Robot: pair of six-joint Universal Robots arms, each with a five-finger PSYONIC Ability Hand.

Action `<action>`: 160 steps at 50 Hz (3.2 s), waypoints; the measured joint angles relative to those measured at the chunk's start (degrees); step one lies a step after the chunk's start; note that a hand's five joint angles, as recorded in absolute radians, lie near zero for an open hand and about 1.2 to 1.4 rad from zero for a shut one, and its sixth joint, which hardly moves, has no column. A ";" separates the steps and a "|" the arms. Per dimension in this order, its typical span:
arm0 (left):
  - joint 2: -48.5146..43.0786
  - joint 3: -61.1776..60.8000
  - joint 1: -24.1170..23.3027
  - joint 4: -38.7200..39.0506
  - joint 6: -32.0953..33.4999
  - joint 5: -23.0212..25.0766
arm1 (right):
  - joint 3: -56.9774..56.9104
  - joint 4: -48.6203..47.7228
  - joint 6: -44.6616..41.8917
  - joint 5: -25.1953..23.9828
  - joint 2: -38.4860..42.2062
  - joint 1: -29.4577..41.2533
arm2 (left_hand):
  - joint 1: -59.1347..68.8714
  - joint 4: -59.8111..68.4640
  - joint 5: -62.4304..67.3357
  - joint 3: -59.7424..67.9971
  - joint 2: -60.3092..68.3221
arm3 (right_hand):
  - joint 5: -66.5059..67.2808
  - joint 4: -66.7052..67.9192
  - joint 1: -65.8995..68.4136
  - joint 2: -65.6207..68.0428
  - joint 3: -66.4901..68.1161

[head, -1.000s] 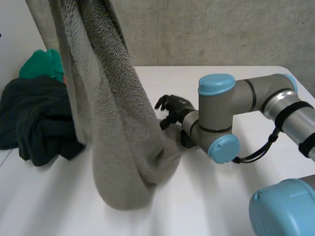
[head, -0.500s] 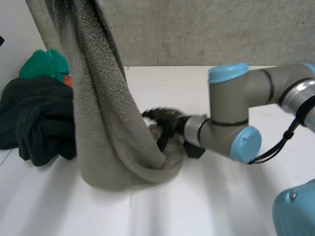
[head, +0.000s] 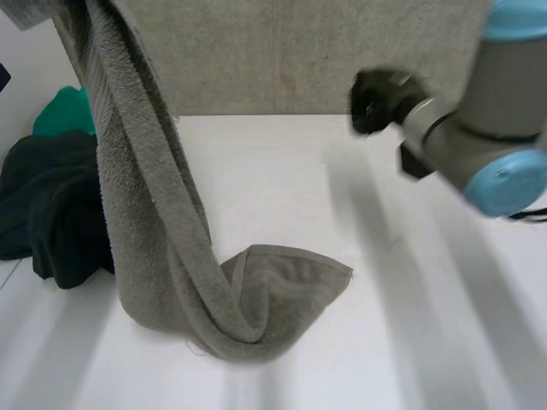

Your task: Fold the laundry.

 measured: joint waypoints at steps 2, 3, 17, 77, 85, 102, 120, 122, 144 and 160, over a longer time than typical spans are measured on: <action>-2.88 1.33 1.00 -0.10 0.02 -1.22 | 2.62 -2.68 -1.92 0.72 -4.13 -1.93 | 0.00 0.00 0.00 0.00 0.00 | 0.00 0.00 0.00 0.00 0.00; -4.56 2.14 1.44 -0.22 0.04 -1.95 | 4.60 -4.57 -2.90 0.85 -6.58 -2.88 | 0.00 0.00 0.00 0.00 0.00 | 0.00 0.00 0.00 0.00 0.00; -12.04 5.38 -0.64 -5.71 -0.24 -4.63 | 22.00 -10.97 -6.33 -6.52 -12.08 -0.96 | 0.00 0.00 0.00 0.00 0.00 | -40.89 -40.84 -38.24 -40.45 -40.28; -9.93 -2.17 1.53 -6.97 -0.55 -3.27 | 33.32 -5.66 -12.06 -7.50 -23.85 -4.41 | 0.00 0.00 0.00 0.00 0.00 | 0.70 0.04 -1.40 -0.01 0.05; -14.88 -11.69 4.67 -7.19 3.42 0.16 | 41.92 -0.74 -28.69 -8.10 -23.63 -5.66 | 0.00 0.00 0.00 0.00 0.00 | 0.70 0.04 -1.40 -0.01 0.05; -33.84 -0.95 2.24 -18.20 23.90 -1.09 | 32.15 9.21 -45.21 -2.90 -13.02 -5.26 | 0.00 0.00 0.00 0.00 0.00 | 0.70 0.04 -1.39 -0.01 0.05; -44.83 45.12 -0.30 8.85 28.11 -6.16 | -3.35 -32.44 -43.25 4.91 -5.57 -6.15 | 0.00 0.03 0.00 0.07 0.09 | 1.43 0.30 -1.39 -0.01 0.49; -44.03 45.08 0.11 13.14 25.38 -8.42 | 0.28 -40.10 -40.77 5.05 -7.69 -6.83 | 0.00 0.03 0.00 0.06 0.09 | 1.70 0.31 -1.35 -0.01 0.49; -40.28 2.14 1.31 15.56 20.09 -2.14 | 41.16 -38.51 -37.49 -2.71 -13.95 -10.77 | 0.00 0.04 0.00 0.07 0.09 | 1.79 0.32 -0.63 -0.01 0.49; -34.34 -14.62 3.12 15.17 20.13 3.22 | 49.55 -27.53 -35.74 -5.55 -13.34 -13.94 | 0.00 0.03 0.00 0.07 0.09 | 1.79 0.32 -0.63 -0.03 0.49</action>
